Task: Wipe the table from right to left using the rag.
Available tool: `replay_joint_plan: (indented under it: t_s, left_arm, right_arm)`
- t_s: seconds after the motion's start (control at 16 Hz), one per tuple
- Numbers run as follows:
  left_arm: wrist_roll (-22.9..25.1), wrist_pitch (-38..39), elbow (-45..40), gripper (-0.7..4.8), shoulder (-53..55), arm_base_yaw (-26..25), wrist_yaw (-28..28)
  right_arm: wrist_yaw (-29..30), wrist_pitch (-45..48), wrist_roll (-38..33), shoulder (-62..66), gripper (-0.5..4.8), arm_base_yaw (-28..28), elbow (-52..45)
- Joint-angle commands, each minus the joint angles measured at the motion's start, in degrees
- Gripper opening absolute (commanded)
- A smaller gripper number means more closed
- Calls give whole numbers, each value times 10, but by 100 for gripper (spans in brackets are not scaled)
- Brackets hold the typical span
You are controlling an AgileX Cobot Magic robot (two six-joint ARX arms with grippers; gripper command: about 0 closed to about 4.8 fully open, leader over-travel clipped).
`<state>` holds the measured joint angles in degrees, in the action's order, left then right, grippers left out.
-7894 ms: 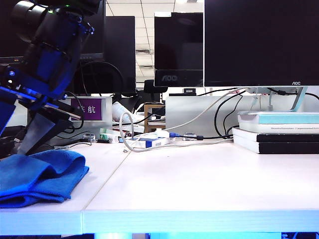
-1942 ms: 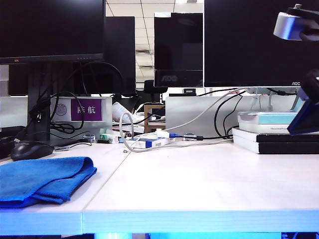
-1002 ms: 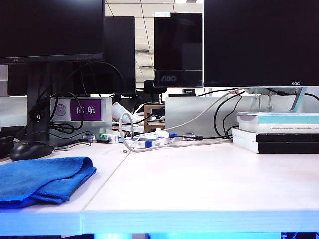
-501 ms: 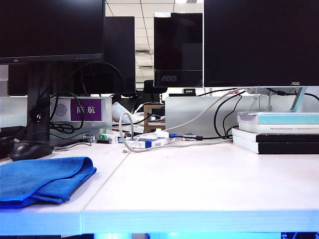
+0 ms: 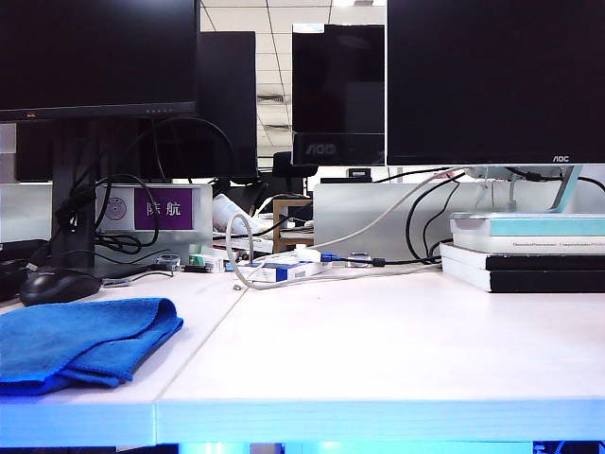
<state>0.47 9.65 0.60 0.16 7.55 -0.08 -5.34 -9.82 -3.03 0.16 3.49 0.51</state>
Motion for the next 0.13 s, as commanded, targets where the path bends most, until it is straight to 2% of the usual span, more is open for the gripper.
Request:
replay_joint_plan:
  t_s: [0.06, 0.13]
  left_arm:
    - [2, 10, -1, -3, -1, 0, 1]
    - [2, 10, -1, -3, -1, 0, 1]
  right_arm:
    - [-3, 6, -2, 0, -1, 0, -4]
    - [-3, 6, -2, 0, -1, 0, -4]
